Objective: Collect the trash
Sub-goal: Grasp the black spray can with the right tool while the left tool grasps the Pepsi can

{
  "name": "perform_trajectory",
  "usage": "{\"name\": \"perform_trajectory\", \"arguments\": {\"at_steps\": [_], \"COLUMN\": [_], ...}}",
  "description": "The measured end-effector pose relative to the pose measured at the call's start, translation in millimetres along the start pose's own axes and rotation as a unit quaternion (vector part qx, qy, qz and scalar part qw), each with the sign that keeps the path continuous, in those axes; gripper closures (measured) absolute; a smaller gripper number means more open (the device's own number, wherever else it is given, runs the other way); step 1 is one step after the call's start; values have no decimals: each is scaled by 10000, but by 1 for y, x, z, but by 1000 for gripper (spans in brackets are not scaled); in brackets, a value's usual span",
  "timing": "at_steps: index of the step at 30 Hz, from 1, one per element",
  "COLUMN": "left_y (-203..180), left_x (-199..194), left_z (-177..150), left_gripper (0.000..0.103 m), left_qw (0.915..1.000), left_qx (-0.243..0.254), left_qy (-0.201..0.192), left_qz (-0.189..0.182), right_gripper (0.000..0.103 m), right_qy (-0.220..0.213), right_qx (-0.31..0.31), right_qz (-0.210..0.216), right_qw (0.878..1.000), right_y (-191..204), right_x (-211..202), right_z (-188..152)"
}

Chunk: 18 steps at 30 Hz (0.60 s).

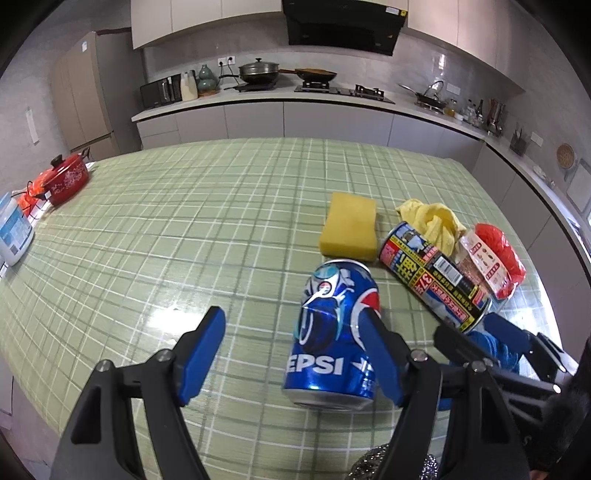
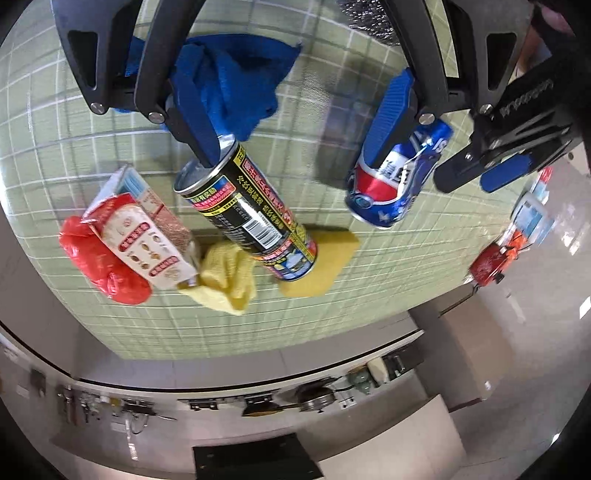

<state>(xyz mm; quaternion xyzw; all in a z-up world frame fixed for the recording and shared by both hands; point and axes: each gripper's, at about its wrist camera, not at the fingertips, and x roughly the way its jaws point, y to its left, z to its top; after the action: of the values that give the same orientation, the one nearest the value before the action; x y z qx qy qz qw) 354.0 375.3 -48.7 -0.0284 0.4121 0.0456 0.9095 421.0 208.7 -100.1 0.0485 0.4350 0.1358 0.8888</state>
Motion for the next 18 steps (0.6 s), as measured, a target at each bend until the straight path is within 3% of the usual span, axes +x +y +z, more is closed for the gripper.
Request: {"name": "perform_trajectory", "arguments": {"at_steps": [6, 10, 14, 18], "left_y": [-7, -13, -13, -9], "left_x": [6, 9, 6, 5], "left_z": [2, 1, 2, 0], "left_gripper": [27, 27, 27, 27], "left_qw": [9999, 9999, 10000, 10000], "left_qx": [30, 49, 61, -13], "left_qy": [55, 107, 48, 69], "left_qz": [-108, -123, -25, -29], "right_gripper": [21, 21, 21, 21], "right_qy": [-292, -321, -186, -394], "right_qx": [-131, -46, 162, 21], "right_qz": [-511, -628, -359, -578], "right_qw": [9982, 9975, 9991, 9975], "right_y": [-10, -22, -27, -25], "right_x": [-14, -16, -10, -13], "right_z": [6, 11, 6, 11]}}
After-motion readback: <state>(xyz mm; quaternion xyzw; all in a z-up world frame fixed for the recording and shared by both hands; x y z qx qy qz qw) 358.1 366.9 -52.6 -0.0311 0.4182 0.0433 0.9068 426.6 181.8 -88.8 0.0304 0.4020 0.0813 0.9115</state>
